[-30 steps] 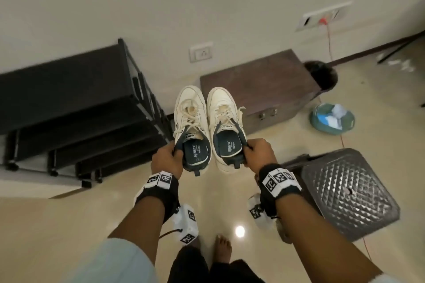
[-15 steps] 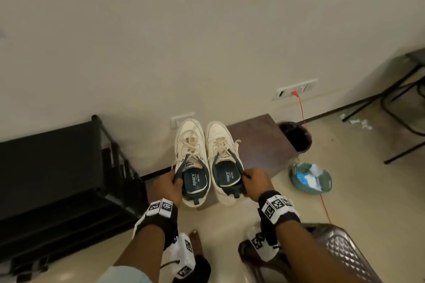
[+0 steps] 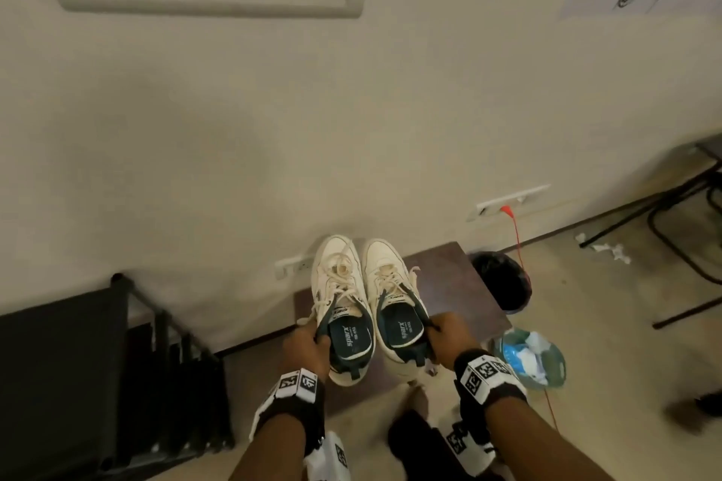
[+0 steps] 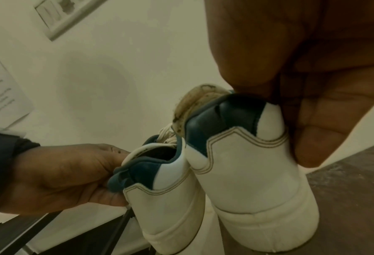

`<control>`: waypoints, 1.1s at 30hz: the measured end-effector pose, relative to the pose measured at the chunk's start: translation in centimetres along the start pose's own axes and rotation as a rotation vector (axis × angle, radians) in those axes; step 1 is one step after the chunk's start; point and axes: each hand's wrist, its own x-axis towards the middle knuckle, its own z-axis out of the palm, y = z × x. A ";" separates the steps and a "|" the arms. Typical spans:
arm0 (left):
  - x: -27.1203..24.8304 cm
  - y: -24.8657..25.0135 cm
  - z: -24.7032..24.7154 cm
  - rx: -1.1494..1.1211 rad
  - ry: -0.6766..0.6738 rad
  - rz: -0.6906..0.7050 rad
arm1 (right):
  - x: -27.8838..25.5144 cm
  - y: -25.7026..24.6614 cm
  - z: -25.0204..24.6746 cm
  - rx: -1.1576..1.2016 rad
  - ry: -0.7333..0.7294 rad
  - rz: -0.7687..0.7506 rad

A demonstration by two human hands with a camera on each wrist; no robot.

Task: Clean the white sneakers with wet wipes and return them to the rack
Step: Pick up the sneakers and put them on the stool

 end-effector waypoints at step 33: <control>14.0 0.9 32.6 -0.136 0.230 -0.231 | 28.6 23.8 3.7 -0.035 -0.123 -0.293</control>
